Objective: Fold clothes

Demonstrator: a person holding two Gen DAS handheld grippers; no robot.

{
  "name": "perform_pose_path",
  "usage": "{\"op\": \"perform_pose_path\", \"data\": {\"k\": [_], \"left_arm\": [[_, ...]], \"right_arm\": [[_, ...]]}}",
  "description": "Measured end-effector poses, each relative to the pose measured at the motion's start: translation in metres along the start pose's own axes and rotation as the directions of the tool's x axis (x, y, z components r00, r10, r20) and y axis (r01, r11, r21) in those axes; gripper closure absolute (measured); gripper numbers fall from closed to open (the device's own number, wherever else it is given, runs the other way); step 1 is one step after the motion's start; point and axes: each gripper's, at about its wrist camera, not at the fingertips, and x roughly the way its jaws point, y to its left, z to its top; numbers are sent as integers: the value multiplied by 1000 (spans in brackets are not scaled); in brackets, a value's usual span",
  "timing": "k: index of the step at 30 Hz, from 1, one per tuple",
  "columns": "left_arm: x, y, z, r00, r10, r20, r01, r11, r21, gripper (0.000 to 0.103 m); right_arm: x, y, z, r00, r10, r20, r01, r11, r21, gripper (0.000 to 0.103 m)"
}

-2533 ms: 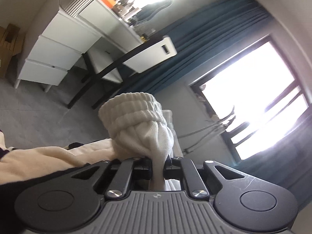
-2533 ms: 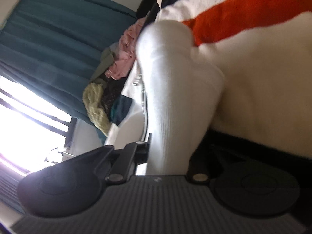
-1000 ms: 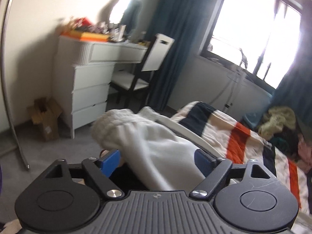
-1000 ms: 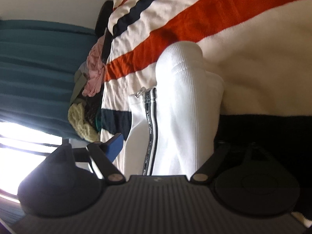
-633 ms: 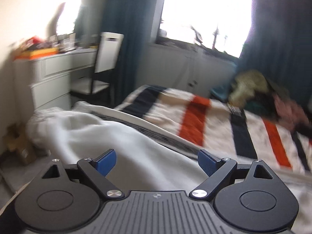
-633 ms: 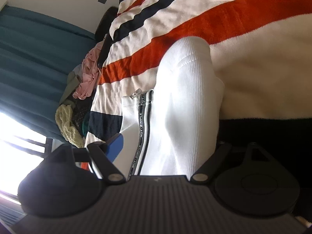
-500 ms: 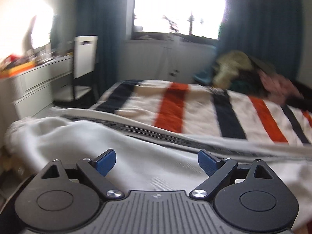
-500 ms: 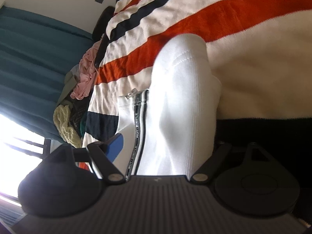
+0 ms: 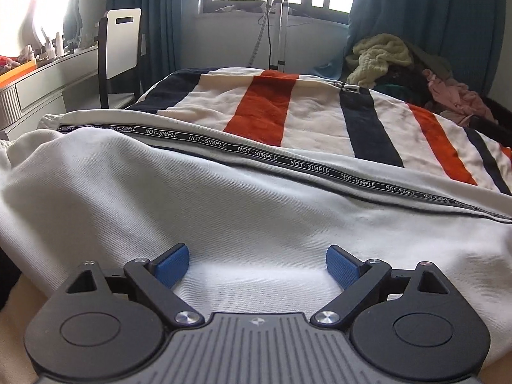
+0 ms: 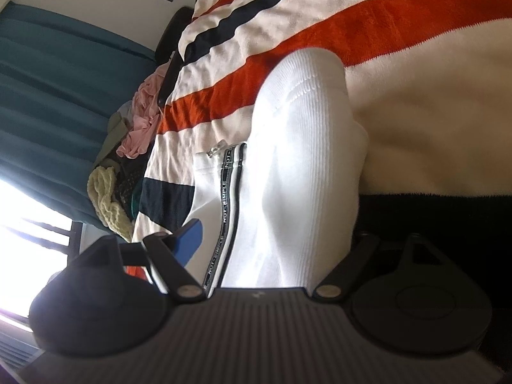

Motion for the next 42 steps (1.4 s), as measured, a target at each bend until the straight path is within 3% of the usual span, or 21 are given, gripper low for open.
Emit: {"op": "perform_pose_path", "data": {"k": [7, 14, 16, 21, 23, 27, 29, 32, 33, 36, 39, 42], "left_arm": [[-4, 3, -4, 1000, -10, 10, 10, 1000, 22, 7], [-5, 6, -3, 999, -30, 12, 30, 1000, 4, 7], [-5, 6, -3, 1000, -30, 11, 30, 1000, -2, 7], [-4, 4, -2, 1000, -24, 10, 24, 1000, -8, 6], [-4, 4, -2, 1000, -19, 8, 20, 1000, -8, 6], [-4, 0, -4, 1000, -9, 8, 9, 1000, 18, 6], [-3, 1, -4, 1000, -10, 6, 10, 1000, 20, 5], [-1, 1, -4, 1000, -11, 3, 11, 1000, 26, 3], [-1, 0, -5, 1000, -10, 4, 10, 999, 32, 3], [0, 0, -6, 1000, -9, 6, 9, 999, 39, 3], [-1, 1, -4, 1000, -11, 4, 11, 999, 39, 3], [-2, 3, -3, 1000, -22, 4, 21, 999, 32, 3]], "right_arm": [[2, -4, 4, 1000, 15, -14, -15, 1000, 21, 21], [6, -24, 24, 992, 123, -35, -116, 981, 158, 20], [8, -25, 28, 981, 186, -48, -176, 969, 172, 20], [8, -26, 35, 930, 365, -50, -346, 913, 216, 20], [12, -32, 37, 923, 379, -61, -353, 901, 253, 20], [23, -46, 46, 938, 329, -109, -291, 918, 271, 21], [27, -51, 49, 943, 308, -126, -266, 925, 272, 27], [30, -48, 53, 950, 273, -149, -239, 948, 211, 31], [30, -44, 53, 958, 240, -157, -213, 962, 173, 38], [25, -34, 52, 981, 119, -157, -113, 993, 45, 76], [12, -15, 50, 985, 116, -124, -128, 987, -95, 82], [-11, 22, 37, 987, 148, -60, -160, 939, -304, 84]]}}
